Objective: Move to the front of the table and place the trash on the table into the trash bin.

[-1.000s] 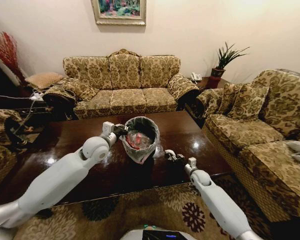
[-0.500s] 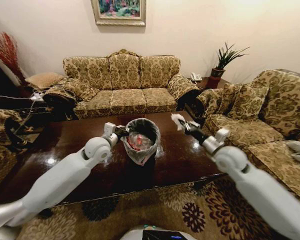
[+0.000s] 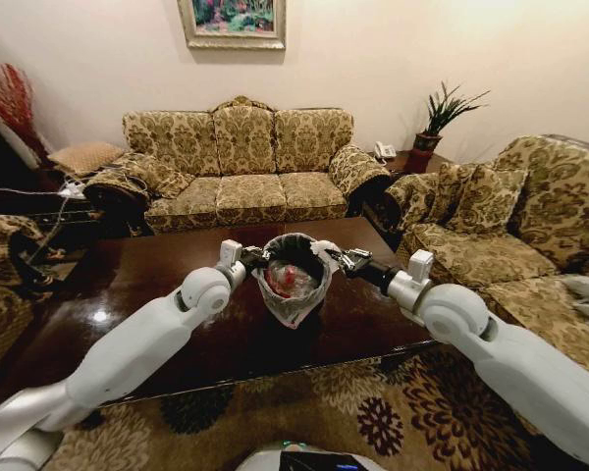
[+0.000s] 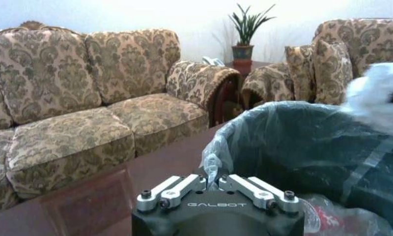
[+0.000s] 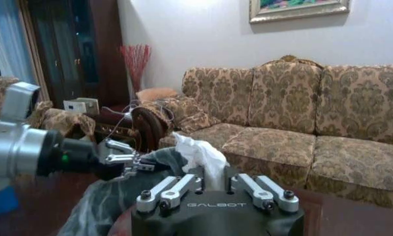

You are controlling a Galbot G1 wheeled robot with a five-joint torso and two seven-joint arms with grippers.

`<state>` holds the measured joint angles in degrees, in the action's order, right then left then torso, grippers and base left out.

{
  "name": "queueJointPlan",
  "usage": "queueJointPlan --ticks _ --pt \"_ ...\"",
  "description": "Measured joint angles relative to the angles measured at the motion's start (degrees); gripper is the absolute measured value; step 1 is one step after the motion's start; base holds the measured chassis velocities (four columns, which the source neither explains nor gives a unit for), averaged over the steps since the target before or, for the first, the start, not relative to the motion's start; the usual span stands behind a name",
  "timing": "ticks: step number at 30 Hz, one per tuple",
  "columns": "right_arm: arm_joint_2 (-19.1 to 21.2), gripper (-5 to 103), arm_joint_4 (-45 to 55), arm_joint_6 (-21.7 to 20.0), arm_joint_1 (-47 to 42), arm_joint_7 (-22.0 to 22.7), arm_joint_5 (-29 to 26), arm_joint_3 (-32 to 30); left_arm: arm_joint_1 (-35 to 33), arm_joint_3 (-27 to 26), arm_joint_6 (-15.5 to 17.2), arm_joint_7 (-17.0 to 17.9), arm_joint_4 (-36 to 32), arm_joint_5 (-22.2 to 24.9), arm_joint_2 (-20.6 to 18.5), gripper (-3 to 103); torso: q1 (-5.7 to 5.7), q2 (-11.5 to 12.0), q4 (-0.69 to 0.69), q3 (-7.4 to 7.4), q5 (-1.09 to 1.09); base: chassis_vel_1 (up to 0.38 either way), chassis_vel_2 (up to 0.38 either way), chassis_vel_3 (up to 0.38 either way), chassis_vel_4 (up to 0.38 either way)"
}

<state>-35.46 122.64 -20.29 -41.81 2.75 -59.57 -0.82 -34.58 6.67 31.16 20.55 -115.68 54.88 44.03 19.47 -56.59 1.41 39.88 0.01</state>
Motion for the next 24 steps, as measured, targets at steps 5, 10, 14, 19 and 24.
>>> queueJointPlan --ticks 5,10,14,19,24 --pt "-0.25 37 0.33 0.22 0.75 0.22 -0.09 0.71 -0.68 0.07 0.47 0.06 -1.4 0.0 -0.3 4 0.0 0.0 0.0 0.0 0.0 0.0 0.0 0.0 0.0" --pt "0.31 54 1.73 0.37 0.74 0.06 -0.53 0.76 -0.62 0.77 0.68 0.06 -1.64 -0.02 0.26 4 0.0 0.0 -0.01 0.0 -0.01 0.0 0.0 0.0 0.0" --pt "0.96 70 2.63 0.37 0.31 -0.33 -0.7 1.5 -0.02 1.34 0.72 0.1 -1.64 -0.05 0.56 4 0.0 0.0 -0.01 0.0 -0.01 0.0 0.0 0.0 0.0" --pt "0.75 91 2.39 0.37 0.18 -0.01 -0.75 1.66 0.06 1.36 0.73 0.16 -1.65 -0.09 0.62 4 0.0 0.0 -0.01 0.0 -0.01 0.0 0.0 0.0 0.0" --pt "0.2 100 2.41 0.58 1.46 -0.23 -2.35 3.29 0.13 1.35 0.73 0.18 -1.76 -0.08 0.72 4 0.0 0.01 -0.01 0.0 -0.01 0.0 0.0 0.0 0.0"
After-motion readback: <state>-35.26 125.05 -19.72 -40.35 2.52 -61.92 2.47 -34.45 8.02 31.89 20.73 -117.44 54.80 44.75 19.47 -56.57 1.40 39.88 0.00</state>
